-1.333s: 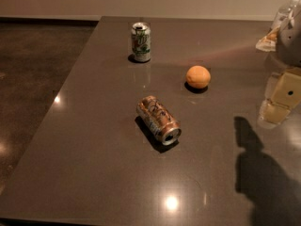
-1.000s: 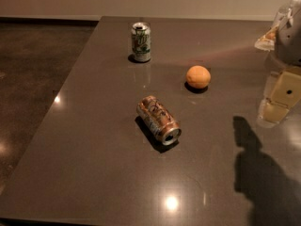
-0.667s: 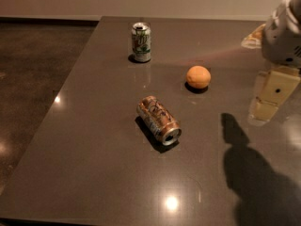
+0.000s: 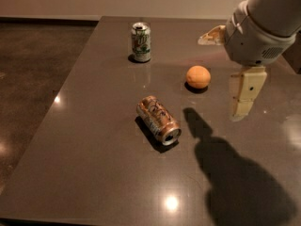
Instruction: Place orange can upright
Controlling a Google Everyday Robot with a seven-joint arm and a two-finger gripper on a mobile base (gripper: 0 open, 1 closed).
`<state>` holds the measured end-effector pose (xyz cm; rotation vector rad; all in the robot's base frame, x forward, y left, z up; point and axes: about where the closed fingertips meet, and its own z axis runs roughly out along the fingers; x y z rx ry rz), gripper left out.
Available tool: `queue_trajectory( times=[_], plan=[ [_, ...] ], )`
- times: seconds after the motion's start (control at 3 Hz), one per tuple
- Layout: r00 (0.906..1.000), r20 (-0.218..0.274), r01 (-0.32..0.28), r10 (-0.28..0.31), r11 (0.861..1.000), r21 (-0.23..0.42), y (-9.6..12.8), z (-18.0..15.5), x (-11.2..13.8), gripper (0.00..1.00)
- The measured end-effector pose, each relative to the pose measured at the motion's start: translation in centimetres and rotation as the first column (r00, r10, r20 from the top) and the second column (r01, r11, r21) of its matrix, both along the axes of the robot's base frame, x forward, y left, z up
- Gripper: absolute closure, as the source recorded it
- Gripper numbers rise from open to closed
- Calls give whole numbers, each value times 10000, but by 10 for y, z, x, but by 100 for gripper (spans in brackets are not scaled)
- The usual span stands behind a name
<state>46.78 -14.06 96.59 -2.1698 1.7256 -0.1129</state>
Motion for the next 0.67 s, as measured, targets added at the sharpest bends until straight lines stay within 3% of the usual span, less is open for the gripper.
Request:
queue_trajectory(
  times=[0.33,0.67],
  plan=[
    [9803,-24,-1974,1974,9802,-148,22,-5,2,0],
    [8640,-506,-5030,5010,8633,-410,49,-17,-10,0]
  ],
)
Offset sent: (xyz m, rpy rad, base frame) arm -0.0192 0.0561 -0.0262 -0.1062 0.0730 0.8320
